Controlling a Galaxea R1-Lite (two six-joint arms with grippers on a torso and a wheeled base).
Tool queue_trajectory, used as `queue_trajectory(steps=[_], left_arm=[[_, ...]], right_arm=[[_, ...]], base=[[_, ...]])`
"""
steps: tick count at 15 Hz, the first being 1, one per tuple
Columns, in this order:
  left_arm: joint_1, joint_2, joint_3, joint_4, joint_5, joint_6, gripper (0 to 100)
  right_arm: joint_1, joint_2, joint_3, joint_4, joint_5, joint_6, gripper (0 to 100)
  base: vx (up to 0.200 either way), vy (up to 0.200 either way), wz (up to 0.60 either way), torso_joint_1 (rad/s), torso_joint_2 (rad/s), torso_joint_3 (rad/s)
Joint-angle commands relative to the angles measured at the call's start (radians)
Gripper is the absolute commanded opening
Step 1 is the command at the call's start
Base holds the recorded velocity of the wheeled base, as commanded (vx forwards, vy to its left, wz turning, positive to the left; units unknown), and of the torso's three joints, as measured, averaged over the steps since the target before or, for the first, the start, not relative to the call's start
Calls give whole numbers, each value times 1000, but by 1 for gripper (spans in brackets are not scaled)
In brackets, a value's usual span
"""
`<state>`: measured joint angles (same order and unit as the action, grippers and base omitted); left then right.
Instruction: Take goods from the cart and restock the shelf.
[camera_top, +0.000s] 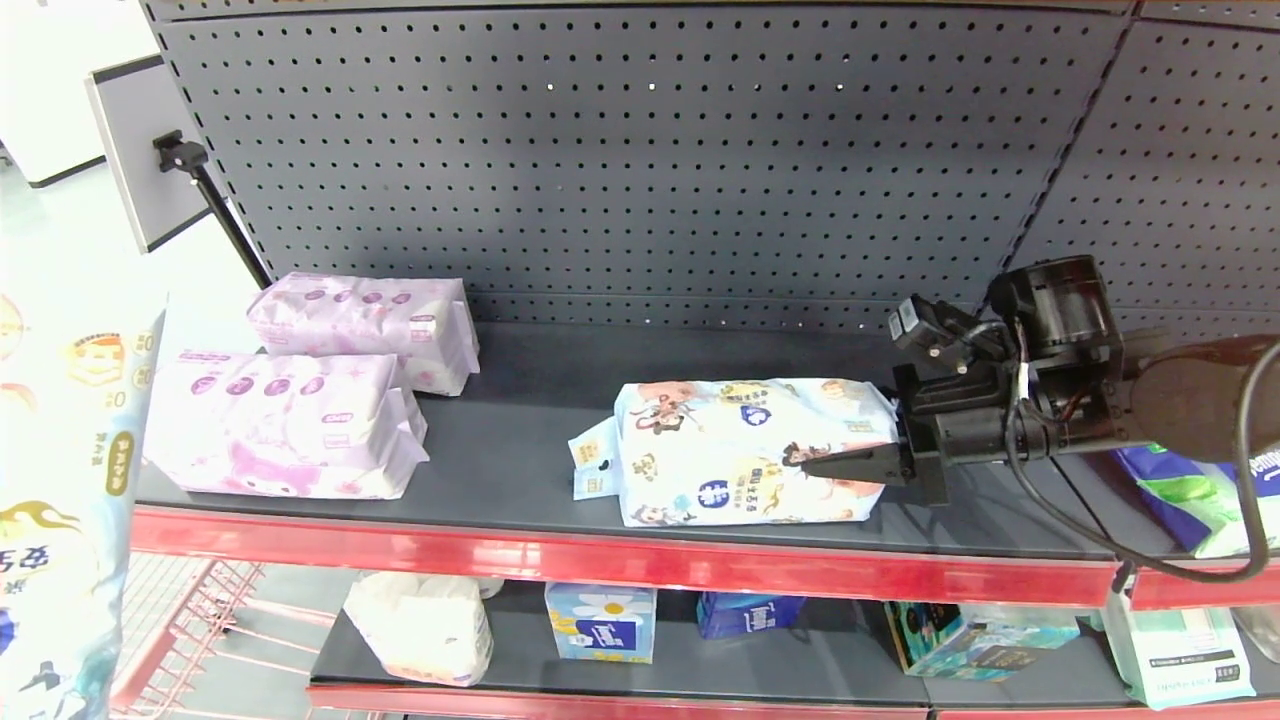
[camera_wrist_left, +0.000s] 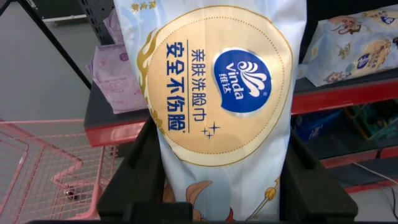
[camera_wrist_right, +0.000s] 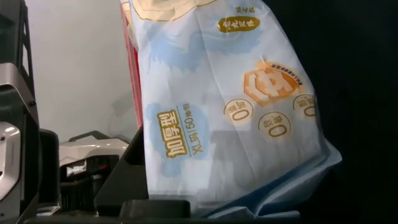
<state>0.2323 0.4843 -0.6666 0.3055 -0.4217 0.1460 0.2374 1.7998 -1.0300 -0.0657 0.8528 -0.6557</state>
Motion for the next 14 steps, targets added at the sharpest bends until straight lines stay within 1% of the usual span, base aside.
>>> queue_trajectory(steps=[1, 2, 8, 14], left_arm=[[-1, 2, 1, 0, 0, 0, 0], [-1, 2, 1, 0, 0, 0, 0], [-1, 4, -2, 0, 0, 0, 0], [-1, 5, -1, 0, 0, 0, 0]], right_arm=[[3, -8, 34, -22, -6, -1, 0], [5, -25, 59, -26, -27, 1, 0], [6, -68, 85, -22, -20, 11, 0], [-30, -71, 116, -19, -12, 2, 0]], base=[[0, 0, 0, 0, 0, 0], [0, 0, 0, 0, 0, 0], [0, 0, 0, 0, 0, 0], [0, 0, 0, 0, 0, 0]])
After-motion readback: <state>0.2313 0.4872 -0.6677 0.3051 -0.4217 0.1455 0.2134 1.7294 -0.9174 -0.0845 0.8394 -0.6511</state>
